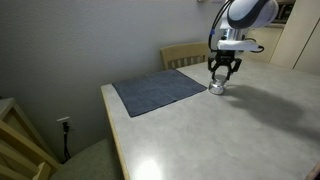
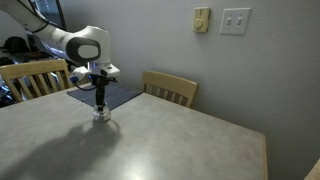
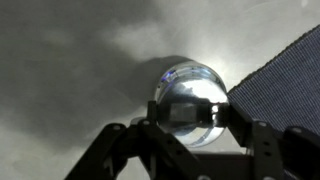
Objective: Put the lid on the bottle
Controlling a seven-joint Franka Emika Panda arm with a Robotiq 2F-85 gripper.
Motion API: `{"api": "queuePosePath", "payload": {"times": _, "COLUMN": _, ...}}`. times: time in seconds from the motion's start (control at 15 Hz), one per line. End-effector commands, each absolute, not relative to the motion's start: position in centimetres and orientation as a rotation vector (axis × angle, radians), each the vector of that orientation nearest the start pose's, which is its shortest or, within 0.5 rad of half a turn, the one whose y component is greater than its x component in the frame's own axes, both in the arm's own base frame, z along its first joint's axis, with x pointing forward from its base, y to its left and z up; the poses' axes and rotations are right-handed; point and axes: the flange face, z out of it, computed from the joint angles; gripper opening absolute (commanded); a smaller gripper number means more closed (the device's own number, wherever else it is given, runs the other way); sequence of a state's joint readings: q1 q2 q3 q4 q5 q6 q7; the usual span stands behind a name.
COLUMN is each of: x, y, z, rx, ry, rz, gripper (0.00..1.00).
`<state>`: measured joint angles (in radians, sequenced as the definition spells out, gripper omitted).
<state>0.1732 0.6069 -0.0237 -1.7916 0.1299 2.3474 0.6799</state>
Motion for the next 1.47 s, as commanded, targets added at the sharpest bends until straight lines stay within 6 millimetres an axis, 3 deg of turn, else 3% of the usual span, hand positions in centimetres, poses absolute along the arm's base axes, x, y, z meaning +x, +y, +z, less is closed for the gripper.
{"api": "queuePosePath", "payload": {"times": 0.0, "x": 64.45, "y": 10.02, "z": 20.46, "rx": -2.936, "ry": 0.911, "rz": 0.166, "gripper": 0.44}}
{"api": "queuePosePath", "payload": {"times": 1.4, "x": 64.65, "y": 9.55, "z": 20.68, "rx": -2.935, "ry": 0.95, "rz": 0.138, "gripper": 0.44}}
